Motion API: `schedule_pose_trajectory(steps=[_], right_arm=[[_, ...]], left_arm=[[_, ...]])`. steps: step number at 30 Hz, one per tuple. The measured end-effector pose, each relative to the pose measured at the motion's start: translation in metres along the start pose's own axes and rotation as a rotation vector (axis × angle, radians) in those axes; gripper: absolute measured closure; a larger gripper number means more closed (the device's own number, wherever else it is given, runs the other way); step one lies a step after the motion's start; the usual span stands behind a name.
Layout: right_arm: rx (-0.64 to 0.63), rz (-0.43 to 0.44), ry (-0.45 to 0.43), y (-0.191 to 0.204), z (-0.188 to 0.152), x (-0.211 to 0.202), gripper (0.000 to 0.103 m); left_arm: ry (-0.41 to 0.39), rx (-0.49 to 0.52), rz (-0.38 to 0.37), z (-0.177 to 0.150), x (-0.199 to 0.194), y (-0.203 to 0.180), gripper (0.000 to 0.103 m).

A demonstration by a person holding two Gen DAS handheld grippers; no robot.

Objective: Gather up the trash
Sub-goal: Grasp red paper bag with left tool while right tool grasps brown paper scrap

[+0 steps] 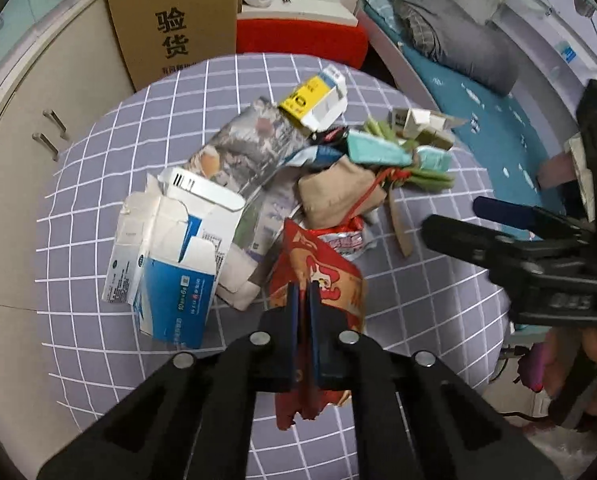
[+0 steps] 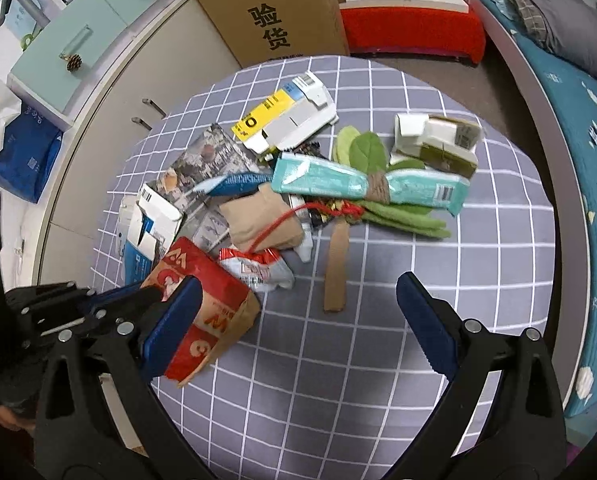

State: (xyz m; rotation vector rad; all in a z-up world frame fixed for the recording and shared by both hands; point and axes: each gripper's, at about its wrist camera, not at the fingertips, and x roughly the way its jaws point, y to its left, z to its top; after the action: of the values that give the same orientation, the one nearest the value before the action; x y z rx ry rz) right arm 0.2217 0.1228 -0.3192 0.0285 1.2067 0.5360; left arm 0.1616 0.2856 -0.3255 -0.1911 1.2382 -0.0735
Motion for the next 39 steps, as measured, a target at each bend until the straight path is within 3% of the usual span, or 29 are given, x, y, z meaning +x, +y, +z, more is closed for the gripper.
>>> schedule_pose_trajectory(steps=[4,10,14,18,20,24,28,34,39], right_arm=[[-0.009,0.003,-0.006,0.003,0.008,0.003,0.008],[-0.056,0.022,-0.02,0.016,0.024,0.012,0.01],[-0.13,0.023,-0.026,0.032,0.037,0.024,0.024],[-0.195,-0.003,0.007,0.043,0.041,0.049,0.031],[-0.229,-0.019,0.046,0.048,0.04,0.062,0.043],[-0.284,-0.042,0.099,0.054,0.036,0.077,0.081],[-0.288,-0.011,0.129,0.049,0.032,0.074,0.095],[-0.212,0.13,0.15,0.03,0.026,0.048,0.098],[-0.185,0.145,0.141,0.02,0.024,0.035,0.097]], left_arm=[[-0.08,-0.098,-0.044,0.003,-0.028,0.006,0.099],[-0.192,-0.193,0.013,0.02,-0.065,0.029,0.099],[-0.201,-0.254,0.043,0.025,-0.068,0.048,0.099],[-0.181,-0.274,0.066,0.025,-0.062,0.052,0.099],[-0.172,-0.276,0.063,0.025,-0.058,0.051,0.099],[-0.162,-0.281,0.06,0.02,-0.056,0.05,0.099],[-0.163,-0.296,0.061,0.017,-0.057,0.048,0.099],[-0.177,-0.302,0.07,0.019,-0.061,0.039,0.099],[-0.191,-0.307,0.114,0.018,-0.066,0.03,0.099]])
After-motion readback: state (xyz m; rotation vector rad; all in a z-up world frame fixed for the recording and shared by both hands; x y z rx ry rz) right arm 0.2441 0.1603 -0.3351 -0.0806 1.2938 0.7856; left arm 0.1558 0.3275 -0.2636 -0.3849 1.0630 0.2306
